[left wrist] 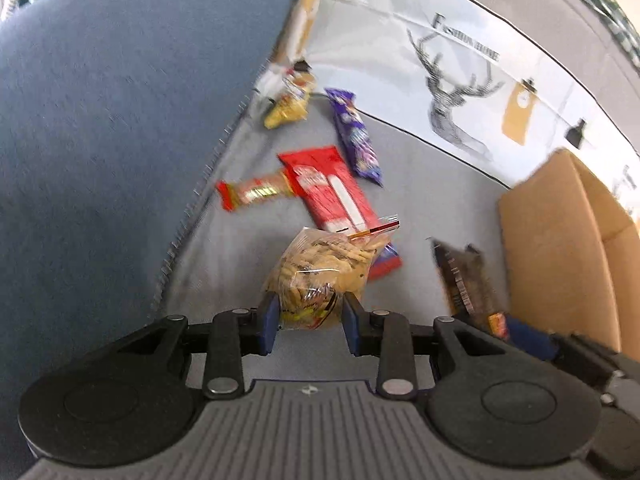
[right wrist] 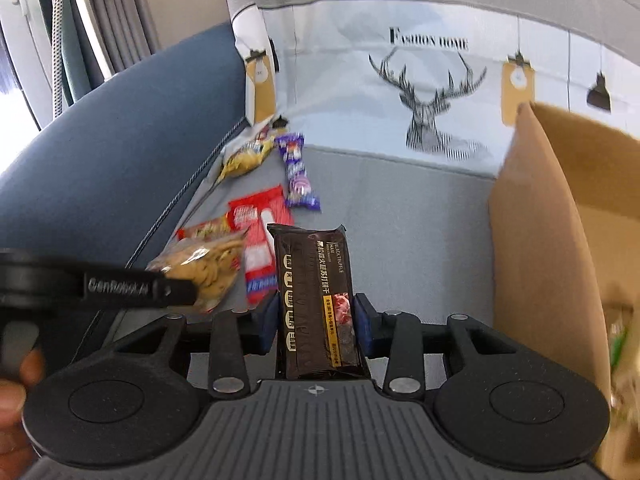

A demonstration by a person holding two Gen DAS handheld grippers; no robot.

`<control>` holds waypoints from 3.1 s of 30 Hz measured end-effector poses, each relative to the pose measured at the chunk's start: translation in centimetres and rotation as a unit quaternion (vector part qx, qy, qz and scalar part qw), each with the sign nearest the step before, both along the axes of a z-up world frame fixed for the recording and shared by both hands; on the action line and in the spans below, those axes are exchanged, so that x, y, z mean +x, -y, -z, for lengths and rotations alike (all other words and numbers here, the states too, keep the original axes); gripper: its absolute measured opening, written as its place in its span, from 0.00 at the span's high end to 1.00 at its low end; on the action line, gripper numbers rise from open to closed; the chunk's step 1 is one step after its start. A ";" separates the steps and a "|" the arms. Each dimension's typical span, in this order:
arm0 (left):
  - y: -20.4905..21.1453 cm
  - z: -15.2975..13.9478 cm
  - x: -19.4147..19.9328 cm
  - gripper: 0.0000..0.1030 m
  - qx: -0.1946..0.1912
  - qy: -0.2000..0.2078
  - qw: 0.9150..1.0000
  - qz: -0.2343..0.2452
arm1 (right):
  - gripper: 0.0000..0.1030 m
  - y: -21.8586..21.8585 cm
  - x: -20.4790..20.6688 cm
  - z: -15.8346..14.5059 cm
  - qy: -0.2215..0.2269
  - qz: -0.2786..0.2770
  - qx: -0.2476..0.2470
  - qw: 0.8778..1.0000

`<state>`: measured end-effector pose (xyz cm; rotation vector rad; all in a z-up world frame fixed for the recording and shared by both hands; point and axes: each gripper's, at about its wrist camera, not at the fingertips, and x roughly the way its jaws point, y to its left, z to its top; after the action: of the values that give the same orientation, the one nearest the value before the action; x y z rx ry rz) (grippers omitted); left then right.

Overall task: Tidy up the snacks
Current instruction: 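Grasp the dark chocolate bar with the right tool while the left tool grasps the cracker bag, then lift the chocolate bar and cracker bag and carry them toward the box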

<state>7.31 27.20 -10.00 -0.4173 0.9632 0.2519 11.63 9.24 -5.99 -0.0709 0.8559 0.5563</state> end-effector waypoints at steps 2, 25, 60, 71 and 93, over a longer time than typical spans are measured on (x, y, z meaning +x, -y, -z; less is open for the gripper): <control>0.5 0.5 0.4 0.64 0.008 -0.014 1.000 0.009 | 0.60 0.4 -0.4 0.4 -0.015 0.003 -0.001 1.000; 1.1 2.3 2.8 0.33 0.043 -0.055 0.997 0.027 | 0.57 0.0 0.5 4.7 -0.082 -0.009 -0.045 0.996; 1.5 2.8 3.6 0.27 0.050 -0.045 0.998 0.017 | 0.61 0.5 0.5 5.1 -0.082 0.005 -0.038 0.996; 1.5 2.9 3.7 0.27 0.054 -0.045 0.997 0.016 | 0.61 0.6 0.5 5.2 -0.081 0.005 -0.039 0.996; 1.6 2.4 3.4 0.43 0.061 -0.033 0.998 0.011 | 0.61 0.6 0.4 5.0 -0.079 0.005 -0.041 0.996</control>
<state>10.68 25.58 -12.38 -0.2877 1.0118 0.3044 12.05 8.68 -11.02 -0.0987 1.0324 0.5220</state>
